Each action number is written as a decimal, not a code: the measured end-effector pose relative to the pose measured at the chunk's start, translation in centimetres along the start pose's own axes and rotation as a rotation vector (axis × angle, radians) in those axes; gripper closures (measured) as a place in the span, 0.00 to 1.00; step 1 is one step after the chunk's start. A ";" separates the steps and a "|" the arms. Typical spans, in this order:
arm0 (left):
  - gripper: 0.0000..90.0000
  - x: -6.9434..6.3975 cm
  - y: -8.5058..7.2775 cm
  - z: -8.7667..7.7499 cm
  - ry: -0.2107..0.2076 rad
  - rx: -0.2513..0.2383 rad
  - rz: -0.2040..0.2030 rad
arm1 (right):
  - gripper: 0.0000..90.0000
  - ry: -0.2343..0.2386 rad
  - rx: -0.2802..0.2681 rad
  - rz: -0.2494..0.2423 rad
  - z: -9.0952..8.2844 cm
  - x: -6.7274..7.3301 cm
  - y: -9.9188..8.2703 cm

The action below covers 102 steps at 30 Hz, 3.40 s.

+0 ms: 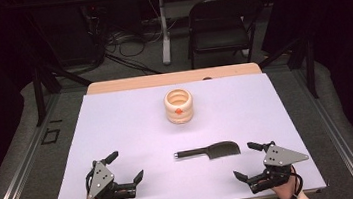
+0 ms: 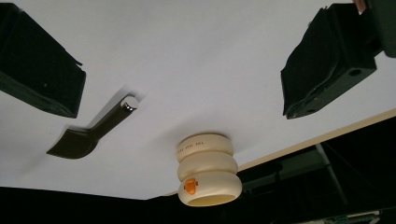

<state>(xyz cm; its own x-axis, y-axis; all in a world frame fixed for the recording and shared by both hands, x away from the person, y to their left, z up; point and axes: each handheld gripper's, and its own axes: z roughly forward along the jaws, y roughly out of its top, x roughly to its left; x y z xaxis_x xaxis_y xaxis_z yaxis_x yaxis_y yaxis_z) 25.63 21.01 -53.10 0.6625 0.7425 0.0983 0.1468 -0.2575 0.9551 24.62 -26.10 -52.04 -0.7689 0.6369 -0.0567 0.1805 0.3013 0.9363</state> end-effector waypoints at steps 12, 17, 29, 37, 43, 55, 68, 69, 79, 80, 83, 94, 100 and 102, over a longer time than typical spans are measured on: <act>0.00 0.0 0.0 0.1 -0.010 0.005 0.001 | 0.00 0.024 0.031 0.020 0.2 0.2 0.0; 0.00 0.0 0.0 0.2 -0.011 0.007 -0.003 | 0.00 0.040 0.045 0.019 0.5 0.5 0.1; 0.00 0.0 0.0 0.5 -0.011 0.016 0.002 | 0.00 0.080 0.076 0.000 1.7 1.0 0.6; 0.00 0.0 0.0 0.5 -0.011 0.014 0.003 | 0.00 0.107 0.099 -0.015 2.9 1.3 1.1; 0.00 0.1 0.0 0.5 -0.012 0.017 0.003 | 0.00 0.136 0.116 -0.024 4.0 1.6 1.5; 0.00 0.1 0.0 0.5 -0.004 0.010 0.005 | 0.00 0.177 0.149 -0.038 5.7 1.8 2.0; 0.00 0.2 0.0 0.7 -0.015 0.017 0.002 | 0.00 0.199 0.166 -0.039 6.5 1.9 2.4; 0.00 0.2 0.0 0.7 -0.015 0.017 0.004 | 0.00 0.201 0.167 -0.040 6.5 1.9 2.4; 0.00 0.2 0.0 0.8 -0.013 0.021 0.004 | 0.00 0.224 0.181 -0.043 7.3 1.9 2.5; 0.00 0.2 0.0 0.8 -0.014 0.021 0.004 | 0.00 0.226 0.184 -0.043 7.4 1.9 2.6; 0.00 0.2 0.0 0.8 -0.014 0.021 0.005 | 0.00 0.232 0.188 -0.041 7.7 1.9 2.7; 0.00 0.2 0.0 0.8 -0.012 0.022 0.008 | 0.00 0.250 0.208 -0.052 9.1 2.0 3.1; 0.00 0.2 0.0 0.7 -0.013 0.019 0.003 | 0.00 0.254 0.213 -0.055 9.7 2.0 3.4; 0.00 0.2 0.0 0.8 -0.013 0.021 0.002 | 0.00 0.255 0.216 -0.056 10.0 2.0 3.5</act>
<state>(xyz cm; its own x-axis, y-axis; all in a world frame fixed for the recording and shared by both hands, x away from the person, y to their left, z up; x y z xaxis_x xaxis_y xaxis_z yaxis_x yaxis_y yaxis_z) 26.32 20.70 -53.32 0.6723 0.7339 0.0965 0.1607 -0.2720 0.9488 29.88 -16.69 -52.33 -0.9051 0.4252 0.0084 0.2387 0.4916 0.8374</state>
